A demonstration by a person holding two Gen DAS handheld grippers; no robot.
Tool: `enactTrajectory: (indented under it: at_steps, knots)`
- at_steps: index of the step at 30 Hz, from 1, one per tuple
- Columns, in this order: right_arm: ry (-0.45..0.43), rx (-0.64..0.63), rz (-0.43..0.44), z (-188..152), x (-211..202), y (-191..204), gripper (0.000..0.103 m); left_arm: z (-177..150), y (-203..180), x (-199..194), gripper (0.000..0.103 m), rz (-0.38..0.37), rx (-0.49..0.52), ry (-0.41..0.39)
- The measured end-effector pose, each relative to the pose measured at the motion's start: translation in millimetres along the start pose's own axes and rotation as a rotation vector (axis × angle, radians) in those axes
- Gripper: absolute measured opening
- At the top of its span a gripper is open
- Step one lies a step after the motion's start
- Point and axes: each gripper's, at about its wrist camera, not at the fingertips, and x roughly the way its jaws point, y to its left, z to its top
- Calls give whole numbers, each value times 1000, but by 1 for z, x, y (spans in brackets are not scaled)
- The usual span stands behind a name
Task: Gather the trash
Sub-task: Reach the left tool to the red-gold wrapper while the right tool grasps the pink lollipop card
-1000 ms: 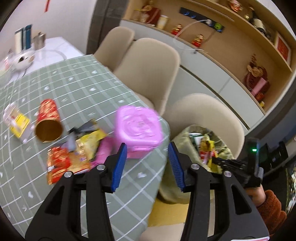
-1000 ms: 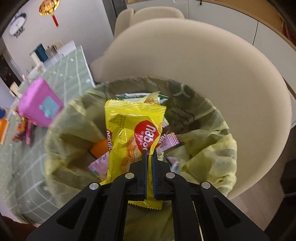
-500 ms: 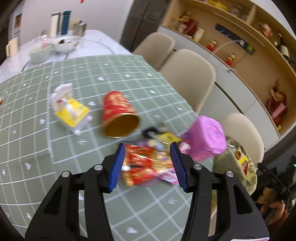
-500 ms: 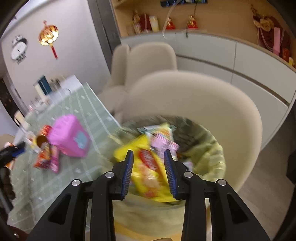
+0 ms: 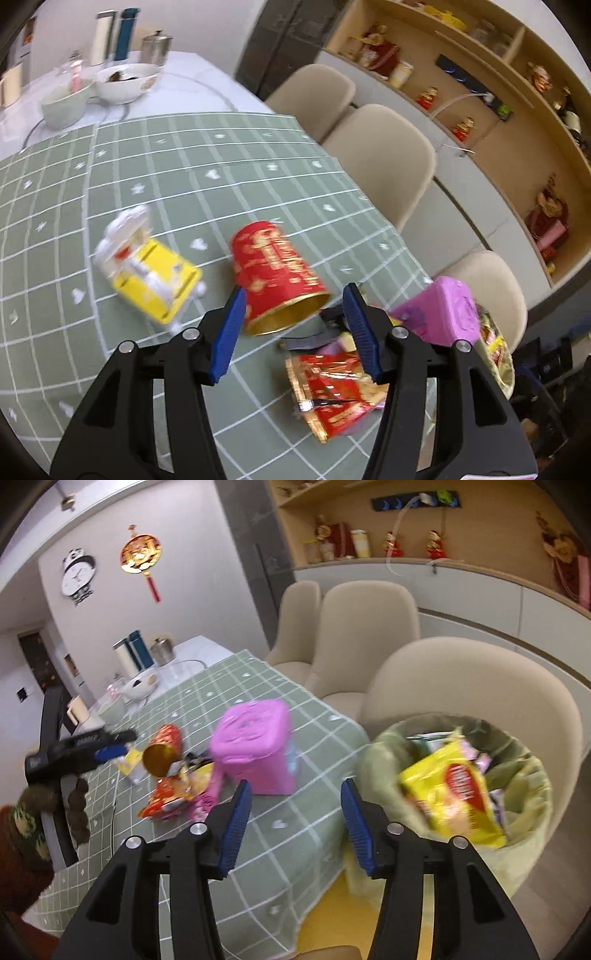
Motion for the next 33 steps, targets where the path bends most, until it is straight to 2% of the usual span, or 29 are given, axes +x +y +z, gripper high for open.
enactTrajectory:
  at_steps: [4, 8, 12, 14, 15, 16, 17, 19, 21, 27, 30, 32, 33]
  knots:
    - [70, -45, 18, -12, 15, 24, 47, -17, -16, 5, 52, -55, 131, 36]
    - [103, -55, 28, -18, 22, 36, 47, -37, -23, 28, 52, -86, 217, 117]
    - [118, -38, 25, -25, 20, 37, 48, -52, -31, 60, 52, -46, 338, 217]
    - [123, -42, 19, -28, 18, 37, 47, -54, -33, 61, 49, -41, 358, 212]
    - [127, -44, 17, -30, 17, 37, 47, -53, -33, 58, 32, -44, 355, 211]
    - [132, -44, 19, -31, 18, 36, 47, -52, -32, 55, 24, -42, 347, 209]
    - [139, -41, 25, -33, 19, 37, 48, -50, -28, 49, 12, -29, 327, 204]
    - [166, -24, 51, -37, 24, 38, 48, -49, -19, 40, 5, -21, 280, 199]
    - [177, -22, 81, -38, 28, 42, 48, -52, -6, 28, 4, -21, 229, 194]
    - [201, -103, 100, -37, 57, 66, 47, -71, 36, -8, 4, 36, 131, 190]
    - [184, -78, 119, -35, 81, 67, 47, -80, 55, -23, 4, 35, 81, 201]
    - [168, -44, 121, -32, 96, 64, 47, -82, 65, -31, 11, 34, 50, 204]
    - [167, -26, 124, -31, 106, 64, 47, -83, 69, -35, 21, 33, 36, 203]
